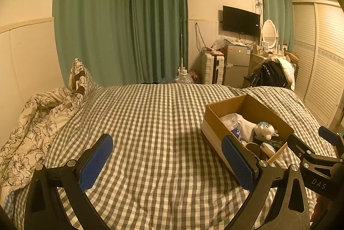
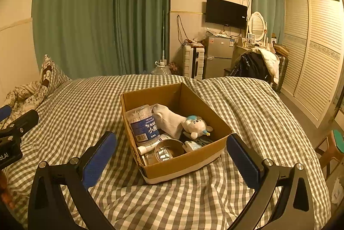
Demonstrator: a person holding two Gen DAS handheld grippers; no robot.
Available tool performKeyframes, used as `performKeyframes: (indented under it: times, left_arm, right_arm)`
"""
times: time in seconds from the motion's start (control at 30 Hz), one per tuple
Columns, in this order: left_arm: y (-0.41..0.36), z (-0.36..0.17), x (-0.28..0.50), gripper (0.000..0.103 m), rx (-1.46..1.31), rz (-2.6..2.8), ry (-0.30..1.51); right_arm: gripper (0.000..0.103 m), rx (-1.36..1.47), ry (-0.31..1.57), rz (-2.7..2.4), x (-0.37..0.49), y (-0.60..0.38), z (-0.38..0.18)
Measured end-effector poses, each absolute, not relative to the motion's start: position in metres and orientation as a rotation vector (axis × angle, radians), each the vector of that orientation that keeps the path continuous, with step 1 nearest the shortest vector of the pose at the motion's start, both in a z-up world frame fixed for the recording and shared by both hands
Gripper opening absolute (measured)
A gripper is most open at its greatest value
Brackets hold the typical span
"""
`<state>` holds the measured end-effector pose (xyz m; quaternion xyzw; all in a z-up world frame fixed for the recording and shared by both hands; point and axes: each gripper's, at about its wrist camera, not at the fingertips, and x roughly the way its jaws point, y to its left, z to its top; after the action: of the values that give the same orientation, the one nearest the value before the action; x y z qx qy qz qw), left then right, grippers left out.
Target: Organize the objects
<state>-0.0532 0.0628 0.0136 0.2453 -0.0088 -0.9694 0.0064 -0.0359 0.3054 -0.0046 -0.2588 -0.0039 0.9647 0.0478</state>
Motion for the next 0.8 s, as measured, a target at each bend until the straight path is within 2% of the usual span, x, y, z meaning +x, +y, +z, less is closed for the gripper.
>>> performKeyframes:
  times: [0.8]
  left_arm:
    - [0.0613, 0.0156, -0.0536, 0.103, 0.760, -3.034, -0.029]
  right_arm:
    - [0.103, -0.809, 0.000, 2.931, -0.0370, 0.3065, -0.0082]
